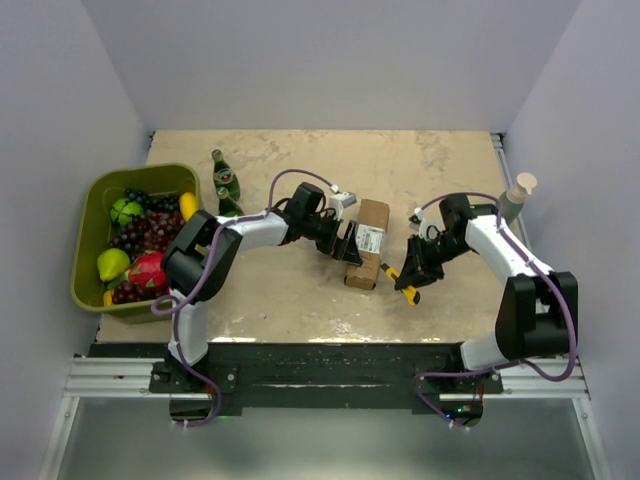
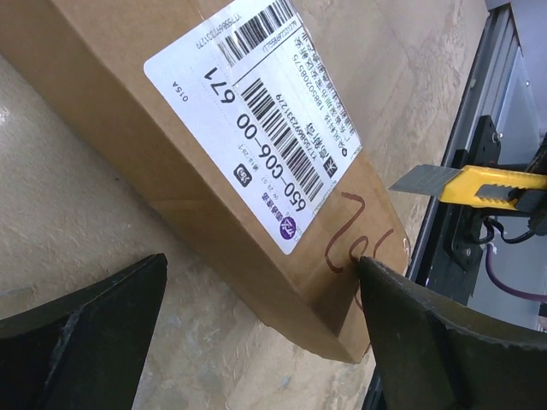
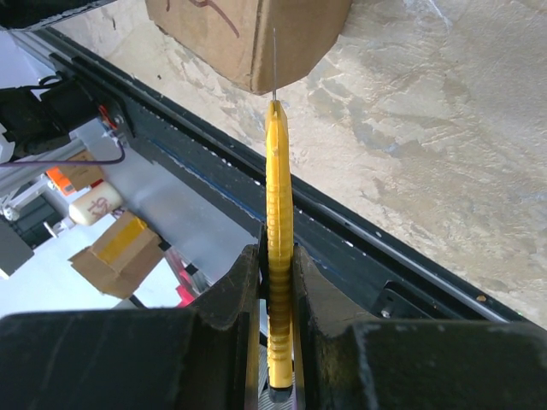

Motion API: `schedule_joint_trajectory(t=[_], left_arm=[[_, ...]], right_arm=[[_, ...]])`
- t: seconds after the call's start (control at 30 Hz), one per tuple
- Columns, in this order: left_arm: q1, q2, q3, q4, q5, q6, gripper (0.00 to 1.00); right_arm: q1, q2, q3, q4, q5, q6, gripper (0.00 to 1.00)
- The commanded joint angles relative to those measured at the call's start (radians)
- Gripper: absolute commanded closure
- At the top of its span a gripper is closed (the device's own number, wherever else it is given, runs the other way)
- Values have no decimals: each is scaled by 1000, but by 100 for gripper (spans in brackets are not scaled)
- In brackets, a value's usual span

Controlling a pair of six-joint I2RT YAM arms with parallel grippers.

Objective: Unpack the express box
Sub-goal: Cut the express box at the center of the board.

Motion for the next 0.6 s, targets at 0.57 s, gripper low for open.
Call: schedule_joint_trajectory(t=[0.57], left_arm=[[5,73,15,-5,-57,-2,4]], right_arm=[[-4,-22,26,-26,-33,-2,100]])
